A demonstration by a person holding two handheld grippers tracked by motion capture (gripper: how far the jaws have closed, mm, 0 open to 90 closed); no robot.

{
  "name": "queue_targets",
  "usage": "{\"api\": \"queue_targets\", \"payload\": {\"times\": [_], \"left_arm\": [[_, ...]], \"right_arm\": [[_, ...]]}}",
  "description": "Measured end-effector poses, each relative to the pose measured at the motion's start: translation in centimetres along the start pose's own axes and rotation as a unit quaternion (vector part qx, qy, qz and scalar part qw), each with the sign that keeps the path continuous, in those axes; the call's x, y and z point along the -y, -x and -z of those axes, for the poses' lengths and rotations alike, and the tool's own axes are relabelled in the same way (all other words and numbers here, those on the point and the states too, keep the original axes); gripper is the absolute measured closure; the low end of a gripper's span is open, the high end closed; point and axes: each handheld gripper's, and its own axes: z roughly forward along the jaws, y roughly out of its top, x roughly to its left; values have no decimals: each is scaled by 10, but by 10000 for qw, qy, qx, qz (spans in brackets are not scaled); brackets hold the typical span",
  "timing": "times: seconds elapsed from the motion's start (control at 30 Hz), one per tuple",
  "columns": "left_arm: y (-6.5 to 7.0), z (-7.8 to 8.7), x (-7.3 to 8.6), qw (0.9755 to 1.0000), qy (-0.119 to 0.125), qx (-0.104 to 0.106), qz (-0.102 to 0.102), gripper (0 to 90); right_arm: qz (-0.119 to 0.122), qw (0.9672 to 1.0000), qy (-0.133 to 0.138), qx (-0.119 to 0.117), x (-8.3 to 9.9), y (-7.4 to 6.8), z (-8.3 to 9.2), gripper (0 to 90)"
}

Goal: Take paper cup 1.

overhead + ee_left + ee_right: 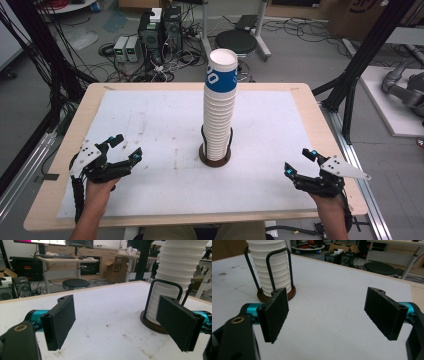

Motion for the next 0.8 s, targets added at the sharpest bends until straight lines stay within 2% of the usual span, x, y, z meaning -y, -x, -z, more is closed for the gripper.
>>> {"api": "queue_targets", "payload": {"times": [0.07,0.1,0.23,0.27,0.3,0.37,0.5,0.53,0.6,0.63,0.67,0.8], "left_arm": [[0,0,0,10000,-15,8,-9,157],[0,-1,0,10000,-22,15,-6,157],[0,-3,1,10000,-45,73,-7,157],[0,-4,1,10000,-46,86,11,157],[1,-5,2,9999,-72,99,16,158],[2,-7,2,9999,-78,140,17,158],[6,-10,1,9997,-99,205,-10,158],[6,-10,1,9997,-99,205,-10,157],[9,-12,1,9996,-141,257,-42,157],[9,-12,1,9996,-141,257,-42,158],[10,-13,2,9995,-138,264,-45,158],[11,-12,2,9995,-124,287,8,157]], "right_arm": [[-14,10000,0,-40,-3,1,0,199],[-87,9999,33,-144,-13,3,1,199],[-103,9994,159,-293,-38,4,4,198],[-103,9994,159,-293,-38,4,4,198],[-65,9990,167,-410,-50,3,3,198],[-59,9987,165,-481,-56,2,2,198],[16,9961,119,-877,-84,1,-7,198],[16,9961,119,-877,-84,1,-7,198],[80,9945,153,-1030,-101,0,-14,198],[80,9945,153,-1030,-101,0,-14,198],[138,9940,174,-1075,-111,0,-18,199],[260,9925,233,-1175,-130,-3,-26,199]]}}
